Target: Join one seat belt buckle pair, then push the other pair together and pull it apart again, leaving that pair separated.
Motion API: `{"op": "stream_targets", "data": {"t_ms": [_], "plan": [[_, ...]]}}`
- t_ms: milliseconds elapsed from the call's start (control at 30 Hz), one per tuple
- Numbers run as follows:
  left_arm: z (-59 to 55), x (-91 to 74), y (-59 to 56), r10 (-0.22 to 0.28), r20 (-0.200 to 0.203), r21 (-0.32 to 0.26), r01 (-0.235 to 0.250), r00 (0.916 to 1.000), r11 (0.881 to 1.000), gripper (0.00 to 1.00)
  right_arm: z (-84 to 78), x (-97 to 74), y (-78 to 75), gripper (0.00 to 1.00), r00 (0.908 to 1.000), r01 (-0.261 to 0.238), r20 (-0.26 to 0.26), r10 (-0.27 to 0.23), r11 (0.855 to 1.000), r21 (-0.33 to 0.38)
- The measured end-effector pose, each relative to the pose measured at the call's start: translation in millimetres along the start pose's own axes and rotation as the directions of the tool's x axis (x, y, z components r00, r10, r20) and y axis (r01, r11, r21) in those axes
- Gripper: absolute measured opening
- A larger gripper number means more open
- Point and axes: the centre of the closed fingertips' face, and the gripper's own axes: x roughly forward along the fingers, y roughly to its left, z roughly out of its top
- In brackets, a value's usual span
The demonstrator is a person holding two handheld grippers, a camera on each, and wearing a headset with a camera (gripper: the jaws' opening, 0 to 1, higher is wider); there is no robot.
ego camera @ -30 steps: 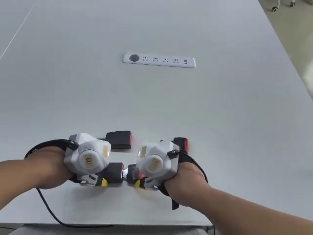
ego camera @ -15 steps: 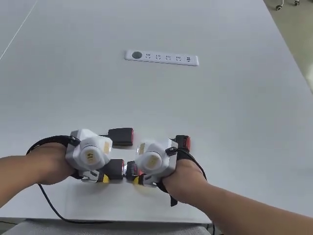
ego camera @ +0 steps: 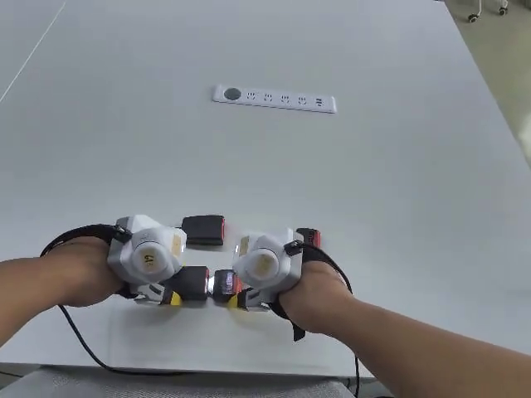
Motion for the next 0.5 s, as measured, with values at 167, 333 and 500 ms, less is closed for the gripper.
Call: {"op": "stream_targets", "data": {"t_ms": [167, 333, 500], "plan": [[-0.5, 0.6, 1.5, -0.010, -0.010, -0.031, 0.009, 0.9999, 0.999, 0.33, 0.7, -0.9, 0.3, 0.34, 0.9999, -0.006, 0.012, 0.005, 1.000, 0.018], [1.5, -0.3, -0.3, -0.007, -0.039, -0.013, 0.006, 0.9992, 1.000, 0.34, -0.4, -0.6, 0.5, 0.35, 0.9999, -0.015, 0.005, 0.015, 0.999, 0.052], [1.4, -1.4, 0.4, 0.006, -0.077, -0.017, -0.007, 0.9970, 1.000, 0.35, -4.3, -3.2, -0.5, 0.36, 1.0000, 0.005, 0.006, -0.006, 0.997, 0.080]]}}
